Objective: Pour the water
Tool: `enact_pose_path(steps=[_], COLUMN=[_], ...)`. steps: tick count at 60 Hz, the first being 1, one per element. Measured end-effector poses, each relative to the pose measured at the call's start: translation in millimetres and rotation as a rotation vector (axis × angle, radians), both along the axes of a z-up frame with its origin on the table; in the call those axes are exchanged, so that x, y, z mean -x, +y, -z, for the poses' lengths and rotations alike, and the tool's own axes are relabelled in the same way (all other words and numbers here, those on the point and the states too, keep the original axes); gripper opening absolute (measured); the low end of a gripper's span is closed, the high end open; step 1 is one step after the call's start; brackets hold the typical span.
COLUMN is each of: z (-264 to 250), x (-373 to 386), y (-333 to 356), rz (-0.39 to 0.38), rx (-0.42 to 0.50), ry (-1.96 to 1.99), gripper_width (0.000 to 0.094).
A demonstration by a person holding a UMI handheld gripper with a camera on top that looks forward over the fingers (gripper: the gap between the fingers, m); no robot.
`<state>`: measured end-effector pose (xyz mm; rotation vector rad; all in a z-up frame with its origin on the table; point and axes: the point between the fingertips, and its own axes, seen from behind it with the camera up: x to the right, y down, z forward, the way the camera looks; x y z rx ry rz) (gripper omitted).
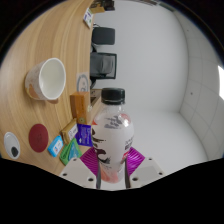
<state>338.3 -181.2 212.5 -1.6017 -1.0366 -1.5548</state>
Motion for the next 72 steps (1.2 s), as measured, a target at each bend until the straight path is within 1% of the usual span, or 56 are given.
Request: enact_pose_path(steps=[7,16,21,25,29,33,39,46,49,57,60,62,69,70,72], z=[7.2,15.6,23.9,31.4,33.2,28.5,15.7,-6.5,-14.1,-39.0,-37.3,-34.0,-1.3,7.3,20.7], x=[22.7,42.4,44.4,40.4,39.8,39.9,38.9,35.9,45.7,43.7,51.8,42.9,32.0,36.4,33.0], y=[23.7,49.5,56.0,57.4,58.3,57.4,51.5,39.8,29.3,15.0,0.1,6.8,7.0,-14.8,-0.2], rz=[-0.042,-0.104,-0.109,-0.100,-0.112,-0.126,-0.126,-0.114,-0.111,-0.128,-0.127,-0.138,-0.126,-0.113,-0.107], rx=[0.091,0.175,0.205,0.226,0.227,0.203,0.130,0.028,-0.018,-0.123,-0.162,-0.164,-0.152,-0.163,-0.147], ry=[-0.238,-0.539,-0.563,-0.539,-0.511,-0.444,-0.188,0.241,0.451,0.934,1.079,1.169,1.401,1.416,1.442], gripper_width=[0.0319,0.0323,0.0320,0.0321,0.0322,0.0322,0.0324,0.0324,0.0324,0.0323,0.0324,0.0323,0.0323,0.0322,0.0322])
